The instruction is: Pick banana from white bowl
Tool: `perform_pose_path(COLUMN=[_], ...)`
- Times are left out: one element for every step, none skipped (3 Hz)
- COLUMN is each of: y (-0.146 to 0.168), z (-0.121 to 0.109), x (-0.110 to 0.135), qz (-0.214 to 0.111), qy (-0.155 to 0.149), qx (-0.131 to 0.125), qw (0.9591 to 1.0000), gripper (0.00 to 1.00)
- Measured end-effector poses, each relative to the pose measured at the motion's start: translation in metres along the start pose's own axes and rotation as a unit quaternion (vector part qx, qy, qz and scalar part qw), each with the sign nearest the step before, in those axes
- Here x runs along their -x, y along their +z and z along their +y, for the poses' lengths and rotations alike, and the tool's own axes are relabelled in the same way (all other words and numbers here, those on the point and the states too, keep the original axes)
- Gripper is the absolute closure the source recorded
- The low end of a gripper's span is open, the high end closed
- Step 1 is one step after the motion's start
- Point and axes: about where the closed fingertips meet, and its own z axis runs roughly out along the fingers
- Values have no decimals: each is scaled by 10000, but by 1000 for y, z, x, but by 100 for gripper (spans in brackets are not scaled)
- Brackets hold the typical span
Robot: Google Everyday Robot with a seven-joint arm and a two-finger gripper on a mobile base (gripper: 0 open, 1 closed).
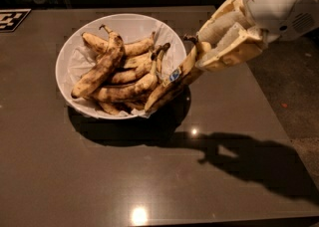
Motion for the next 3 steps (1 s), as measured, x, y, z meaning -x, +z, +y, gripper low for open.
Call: perform_pose_path(y=[-16, -29, -36], z=[18, 35, 45], x=[-11, -20, -24], qz=[-6, 28, 65], qy=[304, 593, 721], qx=[-79, -141, -249], qw=[9995, 9981, 9971], gripper=[100, 100, 100])
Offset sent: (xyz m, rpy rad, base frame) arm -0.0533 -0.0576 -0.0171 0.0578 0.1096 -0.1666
